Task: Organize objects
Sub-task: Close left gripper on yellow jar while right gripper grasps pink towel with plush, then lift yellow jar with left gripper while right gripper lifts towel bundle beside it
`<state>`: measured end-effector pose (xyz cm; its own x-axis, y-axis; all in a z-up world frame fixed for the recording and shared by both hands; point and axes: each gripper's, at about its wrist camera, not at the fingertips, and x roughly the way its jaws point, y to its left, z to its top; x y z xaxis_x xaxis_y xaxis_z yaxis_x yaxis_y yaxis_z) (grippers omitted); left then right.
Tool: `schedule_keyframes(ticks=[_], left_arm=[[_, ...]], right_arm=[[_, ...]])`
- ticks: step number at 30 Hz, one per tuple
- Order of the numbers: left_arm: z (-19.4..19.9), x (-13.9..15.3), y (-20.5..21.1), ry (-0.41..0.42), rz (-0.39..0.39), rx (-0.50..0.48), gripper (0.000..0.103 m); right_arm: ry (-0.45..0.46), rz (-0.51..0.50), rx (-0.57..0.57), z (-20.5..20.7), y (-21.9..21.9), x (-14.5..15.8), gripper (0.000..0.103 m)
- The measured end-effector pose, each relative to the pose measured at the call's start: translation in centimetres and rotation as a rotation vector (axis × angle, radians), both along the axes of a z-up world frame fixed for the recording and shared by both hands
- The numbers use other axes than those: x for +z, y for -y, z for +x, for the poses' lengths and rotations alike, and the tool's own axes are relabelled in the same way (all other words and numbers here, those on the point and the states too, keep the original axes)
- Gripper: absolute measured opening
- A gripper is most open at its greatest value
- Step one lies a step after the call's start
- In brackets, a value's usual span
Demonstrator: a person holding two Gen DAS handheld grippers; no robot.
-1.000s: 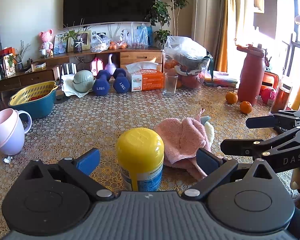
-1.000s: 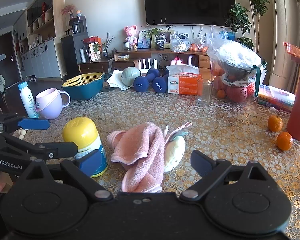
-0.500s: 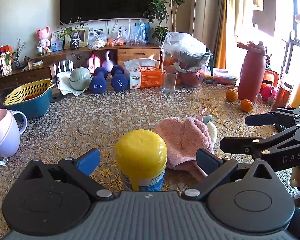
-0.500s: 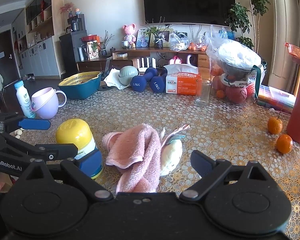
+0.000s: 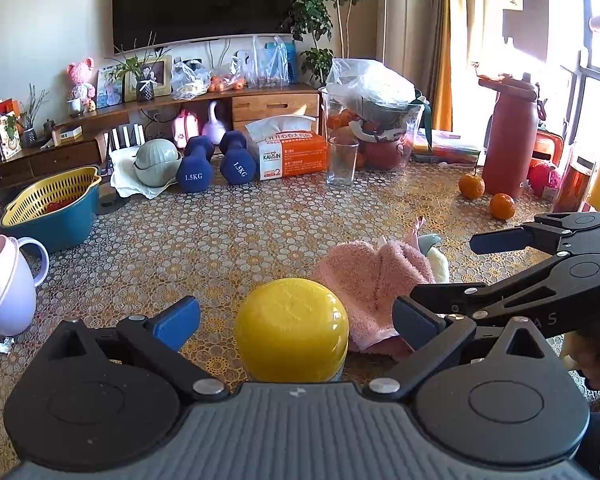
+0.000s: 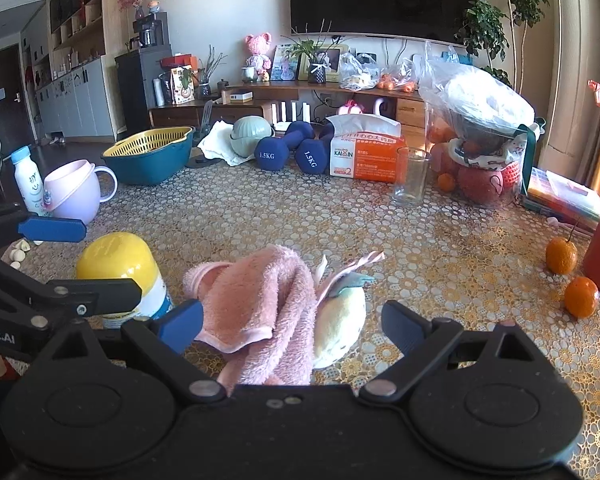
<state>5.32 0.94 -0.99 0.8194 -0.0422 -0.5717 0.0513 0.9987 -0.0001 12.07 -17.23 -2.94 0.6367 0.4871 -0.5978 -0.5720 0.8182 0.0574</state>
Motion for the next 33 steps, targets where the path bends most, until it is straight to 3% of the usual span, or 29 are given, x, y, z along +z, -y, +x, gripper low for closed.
schedule_keyframes(ticks=[14, 19, 24, 26, 33], left_arm=[[1.9, -1.5, -0.3, -0.047, -0.015, -0.009, 0.102], [2.0, -1.5, -0.3, -0.046, -0.026, -0.015, 0.1], [1.8, -1.6, -0.3, -0.068, -0.036, -0.037, 0.095], [1.7, -1.7, -0.2, -0.072, -0.035, -0.042, 0.089], [0.8, -2.8, 0.4, -0.064, 0.03, -0.067, 0.088]], right_arm=[[-0.102, -0.006, -0.031, 3.6, -1.4, -3.0, 0.093], [-0.166, 0.001, -0.05, 4.5, -1.8, -4.4, 0.081], [-0.191, 0.041, -0.074, 4.9, -1.2, -4.3, 0.054], [-0.207, 0.054, -0.074, 5.0, -0.8, -4.0, 0.048], [-0.164, 0.11, -0.045, 3.6, 0.6, -0.7, 0.044]])
